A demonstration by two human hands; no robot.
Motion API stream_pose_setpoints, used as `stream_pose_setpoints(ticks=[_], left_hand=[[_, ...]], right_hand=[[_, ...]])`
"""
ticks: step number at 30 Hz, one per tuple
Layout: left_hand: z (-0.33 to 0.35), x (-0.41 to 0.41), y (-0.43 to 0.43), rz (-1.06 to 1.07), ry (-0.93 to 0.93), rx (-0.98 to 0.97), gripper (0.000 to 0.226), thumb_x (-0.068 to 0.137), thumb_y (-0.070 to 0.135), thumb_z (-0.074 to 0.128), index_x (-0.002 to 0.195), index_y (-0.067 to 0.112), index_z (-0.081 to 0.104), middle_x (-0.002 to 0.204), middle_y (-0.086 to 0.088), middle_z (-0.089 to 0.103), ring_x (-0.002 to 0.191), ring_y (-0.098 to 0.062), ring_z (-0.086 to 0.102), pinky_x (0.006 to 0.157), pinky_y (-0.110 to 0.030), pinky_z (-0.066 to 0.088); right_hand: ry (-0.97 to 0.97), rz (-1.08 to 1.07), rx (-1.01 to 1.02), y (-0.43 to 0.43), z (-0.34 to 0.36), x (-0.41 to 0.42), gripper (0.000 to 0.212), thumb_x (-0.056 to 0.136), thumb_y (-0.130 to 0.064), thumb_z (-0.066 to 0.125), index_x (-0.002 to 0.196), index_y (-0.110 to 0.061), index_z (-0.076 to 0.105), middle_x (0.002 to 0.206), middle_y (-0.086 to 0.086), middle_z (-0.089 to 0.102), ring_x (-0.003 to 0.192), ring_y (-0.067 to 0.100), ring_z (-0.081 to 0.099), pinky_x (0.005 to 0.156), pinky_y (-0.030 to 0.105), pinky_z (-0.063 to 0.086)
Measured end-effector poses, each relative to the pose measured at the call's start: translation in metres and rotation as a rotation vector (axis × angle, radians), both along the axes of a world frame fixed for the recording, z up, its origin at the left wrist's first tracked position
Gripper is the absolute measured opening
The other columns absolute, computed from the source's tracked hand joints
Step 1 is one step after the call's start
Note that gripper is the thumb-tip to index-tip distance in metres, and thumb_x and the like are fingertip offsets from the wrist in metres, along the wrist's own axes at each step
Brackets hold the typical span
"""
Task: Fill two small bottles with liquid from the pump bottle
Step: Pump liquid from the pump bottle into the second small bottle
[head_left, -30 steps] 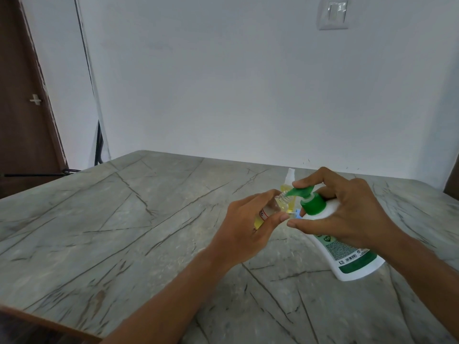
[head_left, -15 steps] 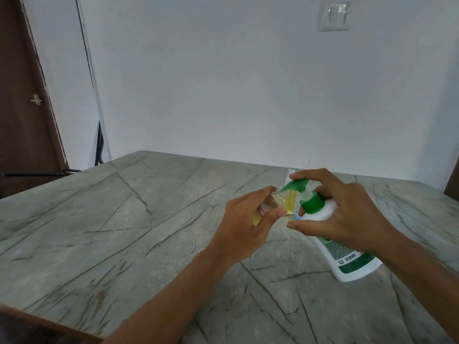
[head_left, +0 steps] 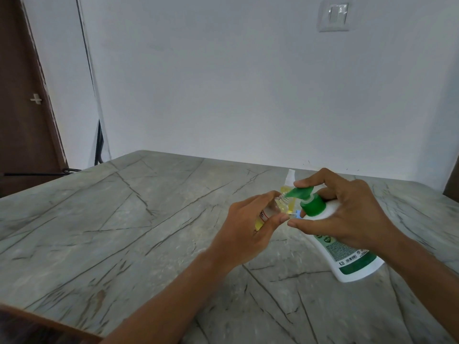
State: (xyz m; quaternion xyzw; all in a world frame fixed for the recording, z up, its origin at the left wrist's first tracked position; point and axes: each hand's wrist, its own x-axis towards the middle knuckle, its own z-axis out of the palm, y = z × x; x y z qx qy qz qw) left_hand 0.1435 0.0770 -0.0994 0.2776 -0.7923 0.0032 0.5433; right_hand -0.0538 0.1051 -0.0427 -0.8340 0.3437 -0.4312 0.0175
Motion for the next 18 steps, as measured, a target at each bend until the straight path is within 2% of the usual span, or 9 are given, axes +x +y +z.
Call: stream_pose_setpoints(ticks=[4,7,9,14,18], left_hand=[[0.0019,-0.0001,0.0005,-0.006,0.038,0.027,0.040,0.089,0.032,0.063,0.118,0.004,0.062,0.094,-0.002,0.070,0.081,-0.009,0.062,0.065,-0.020,0.053],[0.0038,0.0001,0.0011,0.003,0.062,0.036,0.040,0.089,0.034,0.062,0.118,0.007,0.062,0.093,0.001,0.070,0.080,-0.008,0.062,0.064,-0.019,0.052],[0.0039,-0.0003,0.0007,0.000,0.056,0.035,0.038,0.090,0.033,0.062,0.117,0.007,0.062,0.093,0.002,0.070,0.079,-0.007,0.062,0.063,-0.018,0.052],[0.0037,-0.0004,0.0012,0.004,0.047,0.036,0.039,0.090,0.033,0.062,0.118,0.006,0.062,0.093,0.002,0.069,0.081,-0.007,0.061,0.064,-0.011,0.050],[0.0051,-0.0012,0.0032,0.007,0.057,0.021,0.038,0.090,0.032,0.060,0.116,0.005,0.062,0.090,-0.001,0.070,0.080,-0.010,0.061,0.063,-0.019,0.051]], right_hand=[[0.019,-0.011,0.003,0.0001,-0.0013,0.0002,0.060,0.058,-0.050,0.081,0.110,-0.045,0.052,0.070,-0.031,0.065,0.064,-0.007,0.066,0.053,0.003,0.045],[0.052,-0.007,0.003,-0.0004,-0.0030,-0.0005,0.074,0.062,-0.050,0.081,0.125,-0.054,0.042,0.077,-0.027,0.069,0.066,-0.004,0.067,0.057,0.003,0.045],[0.045,-0.014,0.006,-0.0009,-0.0029,-0.0013,0.077,0.064,-0.050,0.081,0.127,-0.056,0.038,0.077,-0.023,0.070,0.067,-0.003,0.067,0.058,0.005,0.048],[0.059,-0.004,-0.034,0.0005,-0.0022,-0.0010,0.065,0.068,-0.049,0.080,0.125,-0.040,0.050,0.093,-0.032,0.066,0.068,-0.003,0.067,0.059,0.005,0.046],[0.055,-0.026,-0.058,0.0008,-0.0026,-0.0004,0.066,0.065,-0.047,0.084,0.122,-0.039,0.052,0.076,-0.031,0.066,0.066,-0.006,0.066,0.057,0.004,0.046]])
